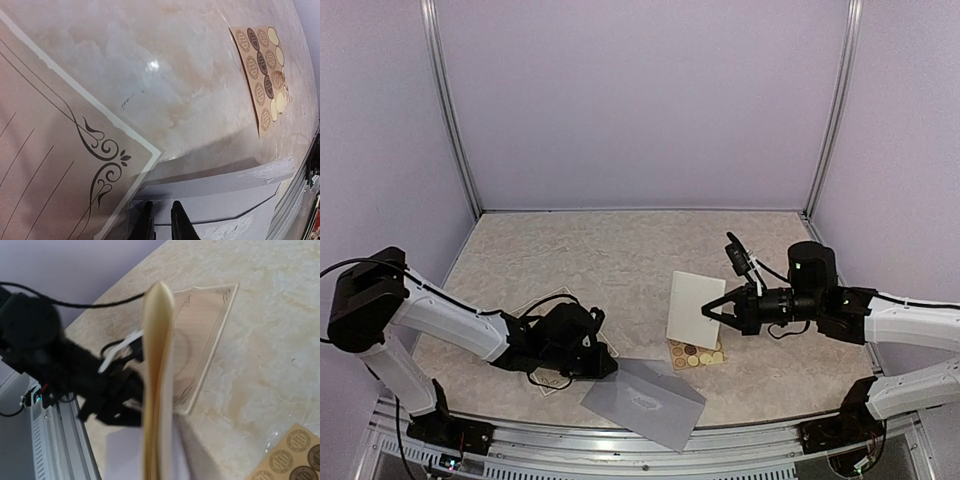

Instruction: Place the letter into the envelope and seal it

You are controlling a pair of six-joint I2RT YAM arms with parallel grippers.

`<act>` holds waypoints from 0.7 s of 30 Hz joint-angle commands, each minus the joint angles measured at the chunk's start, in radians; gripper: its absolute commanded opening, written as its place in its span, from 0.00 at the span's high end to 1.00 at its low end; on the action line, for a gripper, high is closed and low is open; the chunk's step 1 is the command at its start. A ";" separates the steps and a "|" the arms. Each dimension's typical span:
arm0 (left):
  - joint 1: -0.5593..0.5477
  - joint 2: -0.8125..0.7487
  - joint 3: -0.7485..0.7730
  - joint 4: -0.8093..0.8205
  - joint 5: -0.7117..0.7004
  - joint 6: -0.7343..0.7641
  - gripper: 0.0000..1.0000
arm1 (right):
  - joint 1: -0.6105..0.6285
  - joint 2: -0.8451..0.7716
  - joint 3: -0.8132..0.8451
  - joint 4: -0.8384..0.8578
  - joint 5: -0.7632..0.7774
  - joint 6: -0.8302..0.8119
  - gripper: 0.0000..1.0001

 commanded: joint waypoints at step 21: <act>0.138 0.238 0.305 0.072 0.006 0.478 0.86 | 0.113 0.198 0.121 -0.175 -0.007 0.154 1.00</act>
